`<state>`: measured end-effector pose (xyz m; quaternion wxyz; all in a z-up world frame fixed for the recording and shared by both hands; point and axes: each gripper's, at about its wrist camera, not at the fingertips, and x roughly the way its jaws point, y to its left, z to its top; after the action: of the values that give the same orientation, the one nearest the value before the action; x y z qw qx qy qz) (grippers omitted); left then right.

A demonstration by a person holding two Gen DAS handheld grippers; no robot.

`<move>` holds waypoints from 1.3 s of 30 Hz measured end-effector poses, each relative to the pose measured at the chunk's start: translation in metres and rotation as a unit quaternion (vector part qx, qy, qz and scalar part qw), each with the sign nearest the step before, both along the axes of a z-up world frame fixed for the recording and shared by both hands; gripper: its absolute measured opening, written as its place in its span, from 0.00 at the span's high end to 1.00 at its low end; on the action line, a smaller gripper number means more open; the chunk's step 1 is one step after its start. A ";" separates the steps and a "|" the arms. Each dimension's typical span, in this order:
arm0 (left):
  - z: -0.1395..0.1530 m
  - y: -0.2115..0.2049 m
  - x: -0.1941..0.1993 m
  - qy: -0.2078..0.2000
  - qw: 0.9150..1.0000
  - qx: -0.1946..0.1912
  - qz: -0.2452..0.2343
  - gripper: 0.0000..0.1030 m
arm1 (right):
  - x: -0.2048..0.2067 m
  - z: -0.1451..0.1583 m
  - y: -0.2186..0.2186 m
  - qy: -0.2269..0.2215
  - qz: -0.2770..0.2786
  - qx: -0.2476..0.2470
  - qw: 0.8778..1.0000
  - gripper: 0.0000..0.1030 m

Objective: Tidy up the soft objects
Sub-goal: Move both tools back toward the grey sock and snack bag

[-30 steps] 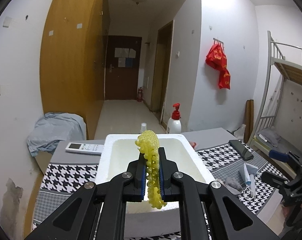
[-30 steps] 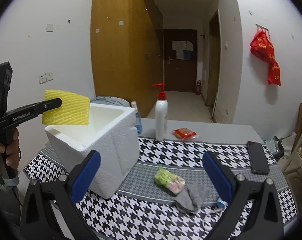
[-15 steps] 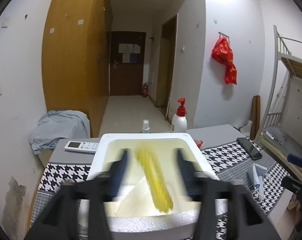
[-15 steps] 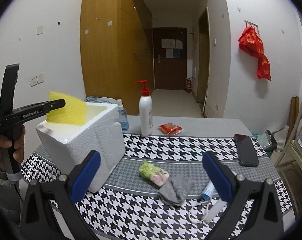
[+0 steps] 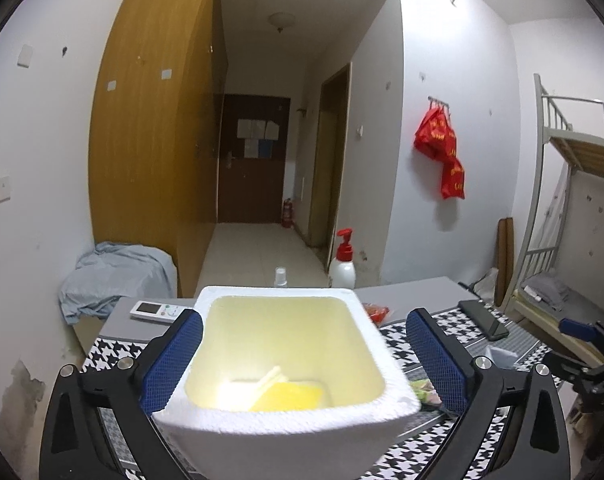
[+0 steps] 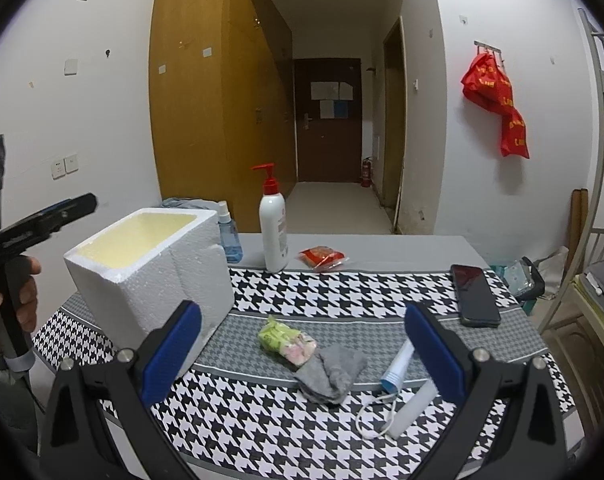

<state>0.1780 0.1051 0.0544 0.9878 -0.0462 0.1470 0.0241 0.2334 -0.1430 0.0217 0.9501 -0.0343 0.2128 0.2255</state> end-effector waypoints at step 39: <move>-0.017 -0.071 -0.047 -0.036 0.999 -0.002 -0.015 0.01 | -0.029 -0.003 -0.053 -0.043 -0.003 0.010 0.999 0.00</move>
<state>0.1310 0.0342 0.0373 0.9926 -0.0471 0.1120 0.0073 0.2046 -0.1957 0.0191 0.9592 -0.0342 0.1701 0.2234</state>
